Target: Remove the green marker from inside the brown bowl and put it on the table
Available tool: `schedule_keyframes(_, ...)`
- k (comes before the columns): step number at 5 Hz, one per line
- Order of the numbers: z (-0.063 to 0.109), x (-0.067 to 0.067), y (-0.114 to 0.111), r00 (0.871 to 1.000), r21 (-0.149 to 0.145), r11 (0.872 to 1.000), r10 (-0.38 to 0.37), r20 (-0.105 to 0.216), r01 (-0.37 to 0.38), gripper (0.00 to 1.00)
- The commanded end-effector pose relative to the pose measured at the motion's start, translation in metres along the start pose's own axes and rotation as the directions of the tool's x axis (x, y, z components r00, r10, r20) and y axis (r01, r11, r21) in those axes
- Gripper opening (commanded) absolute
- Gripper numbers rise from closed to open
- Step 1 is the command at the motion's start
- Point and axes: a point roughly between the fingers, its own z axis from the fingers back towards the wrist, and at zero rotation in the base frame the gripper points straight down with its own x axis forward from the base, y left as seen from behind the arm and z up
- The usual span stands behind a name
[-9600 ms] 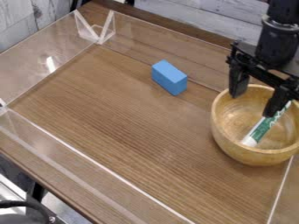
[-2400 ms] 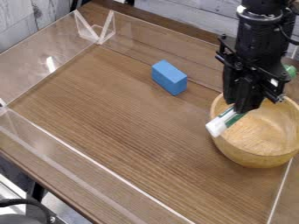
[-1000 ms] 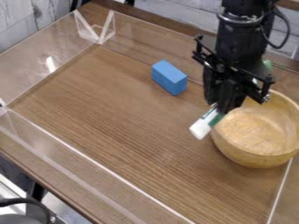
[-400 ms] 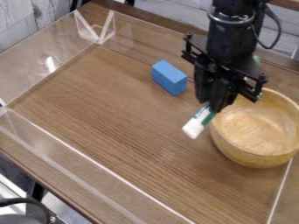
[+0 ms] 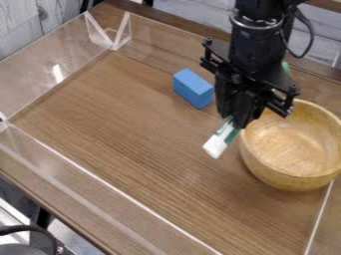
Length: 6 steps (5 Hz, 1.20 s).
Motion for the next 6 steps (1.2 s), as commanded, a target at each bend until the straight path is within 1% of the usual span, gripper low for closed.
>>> schedule_keyframes(1,0.016,0.000,0.008,0.996,0.007,1.000,0.026,0.080,-0.026,0.00)
schedule_keyframes(3,0.011,-0.007,0.025,0.990,0.014,0.998,0.055,0.128,-0.057,0.00)
schedule_keyframes(4,0.007,-0.008,0.028,0.987,0.021,0.997,0.076,0.141,-0.080,0.00)
schedule_keyframes(6,0.003,-0.008,0.032,0.983,0.032,0.993,0.108,0.151,-0.114,0.00)
